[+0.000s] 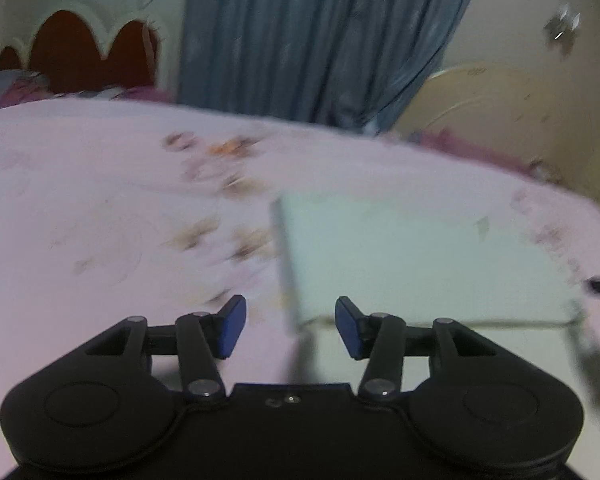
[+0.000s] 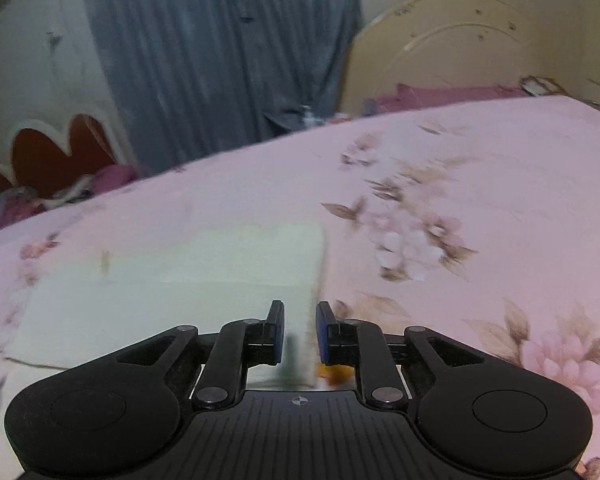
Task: Fold small clothes
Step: 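Smooth the folded sweater with the left tool while the right tool presses it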
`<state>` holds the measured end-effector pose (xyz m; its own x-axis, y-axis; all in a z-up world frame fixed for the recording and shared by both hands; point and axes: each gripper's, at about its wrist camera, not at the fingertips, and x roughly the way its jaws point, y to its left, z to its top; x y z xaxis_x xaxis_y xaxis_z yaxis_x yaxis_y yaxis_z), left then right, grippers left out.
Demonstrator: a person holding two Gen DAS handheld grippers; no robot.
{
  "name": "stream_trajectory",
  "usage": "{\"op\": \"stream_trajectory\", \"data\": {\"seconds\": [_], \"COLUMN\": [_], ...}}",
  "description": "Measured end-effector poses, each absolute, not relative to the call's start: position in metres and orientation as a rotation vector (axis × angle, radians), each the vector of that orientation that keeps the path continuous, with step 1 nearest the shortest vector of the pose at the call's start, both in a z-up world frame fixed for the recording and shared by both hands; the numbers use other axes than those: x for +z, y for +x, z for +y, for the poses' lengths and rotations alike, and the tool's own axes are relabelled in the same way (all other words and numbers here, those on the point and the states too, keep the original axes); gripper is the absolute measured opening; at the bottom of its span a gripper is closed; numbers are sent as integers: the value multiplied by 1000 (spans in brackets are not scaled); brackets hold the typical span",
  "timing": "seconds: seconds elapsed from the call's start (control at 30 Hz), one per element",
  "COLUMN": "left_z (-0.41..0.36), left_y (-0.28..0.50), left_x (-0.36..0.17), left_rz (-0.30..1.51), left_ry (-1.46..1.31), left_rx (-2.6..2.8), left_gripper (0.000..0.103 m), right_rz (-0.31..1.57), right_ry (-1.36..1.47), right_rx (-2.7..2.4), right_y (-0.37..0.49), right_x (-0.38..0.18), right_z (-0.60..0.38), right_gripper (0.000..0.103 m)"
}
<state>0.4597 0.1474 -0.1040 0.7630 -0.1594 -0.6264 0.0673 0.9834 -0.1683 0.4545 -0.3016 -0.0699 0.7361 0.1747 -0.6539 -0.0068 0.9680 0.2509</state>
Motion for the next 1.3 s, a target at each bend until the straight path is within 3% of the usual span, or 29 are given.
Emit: {"op": "stream_trajectory", "data": {"seconds": [0.2,0.4,0.7,0.87,1.0,1.13,1.3], "left_z": [116,121,127,135,92,67,99], "left_y": [494,501,603,601,591,599,620], "left_x": [-139,-122,-143,-127,-119,-121,-140], "left_rz": [794,773,790,760,726,711,771], "left_ry": [-157,-121,-97,-144,-52,33,-42], "left_rx": [-203,-247,-261,-241,-326,-334,-264], "left_gripper": [48,55,53,52,56,68,65], "right_rz": [835,830,858,864,814,819,845], "right_ry": [166,168,122,118,173,163,151], "right_rx": [207,183,144,100,183,318,403], "right_y": [470,470,515,513,527,548,559], "right_x": [-92,-89,-111,-101,-87,-87,-100], "right_z": [-258,-274,-277,-283,-238,-172,-131], "right_gripper": [16,12,10,6,6,7,7]}}
